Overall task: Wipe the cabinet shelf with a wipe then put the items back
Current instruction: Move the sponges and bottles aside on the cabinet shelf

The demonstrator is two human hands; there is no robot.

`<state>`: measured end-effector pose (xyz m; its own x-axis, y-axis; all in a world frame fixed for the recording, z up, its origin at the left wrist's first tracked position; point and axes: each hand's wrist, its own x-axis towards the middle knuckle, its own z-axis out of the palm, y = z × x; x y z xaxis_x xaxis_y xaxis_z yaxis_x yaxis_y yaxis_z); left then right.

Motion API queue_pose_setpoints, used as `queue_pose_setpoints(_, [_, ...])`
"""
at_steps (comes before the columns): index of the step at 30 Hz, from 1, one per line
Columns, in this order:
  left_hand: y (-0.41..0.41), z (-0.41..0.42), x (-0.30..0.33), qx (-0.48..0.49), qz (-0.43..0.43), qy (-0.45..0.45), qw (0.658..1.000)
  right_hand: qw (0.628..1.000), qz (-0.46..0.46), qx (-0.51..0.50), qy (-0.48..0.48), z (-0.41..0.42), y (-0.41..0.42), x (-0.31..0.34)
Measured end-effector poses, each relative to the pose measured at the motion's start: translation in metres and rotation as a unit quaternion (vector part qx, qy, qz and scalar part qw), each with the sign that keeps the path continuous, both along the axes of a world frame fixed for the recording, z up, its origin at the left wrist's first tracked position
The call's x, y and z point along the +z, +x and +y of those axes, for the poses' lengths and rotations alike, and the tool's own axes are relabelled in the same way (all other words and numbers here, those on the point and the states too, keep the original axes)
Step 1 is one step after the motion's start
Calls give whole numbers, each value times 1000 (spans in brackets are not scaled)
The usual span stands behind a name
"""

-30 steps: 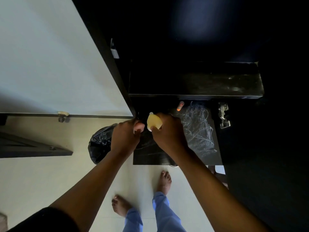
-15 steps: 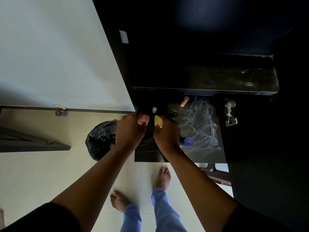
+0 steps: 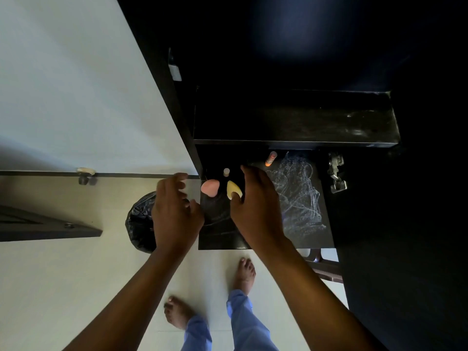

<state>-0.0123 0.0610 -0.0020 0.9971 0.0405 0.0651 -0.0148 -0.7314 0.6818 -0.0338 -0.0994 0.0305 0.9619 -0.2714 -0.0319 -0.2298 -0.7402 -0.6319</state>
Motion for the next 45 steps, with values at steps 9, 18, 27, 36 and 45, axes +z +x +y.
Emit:
queue_pose_setpoints(9, [8, -53, 31, -161, -122, 22, 979, 994, -64, -37, 81, -75, -19, 27])
queue_pose_setpoints(18, [-10, -77, 12, -178, -108, 19, 978, 972, 190, 56, 125, -123, -65, -45])
queue_pose_setpoints(27, [-68, -56, -46, -159, 66, -49, 984, 998, 25, 34, 53, -94, -71, -98])
queue_pose_setpoints(36, [-62, -28, -61, -91, 69, -109, 987, 991, -7, 81, 111, -29, -39, -108])
queue_pose_setpoints(45, [-58, -11, -76, -24, 71, -150, 986, 988, -6, 92, 123, 5, -29, -128])
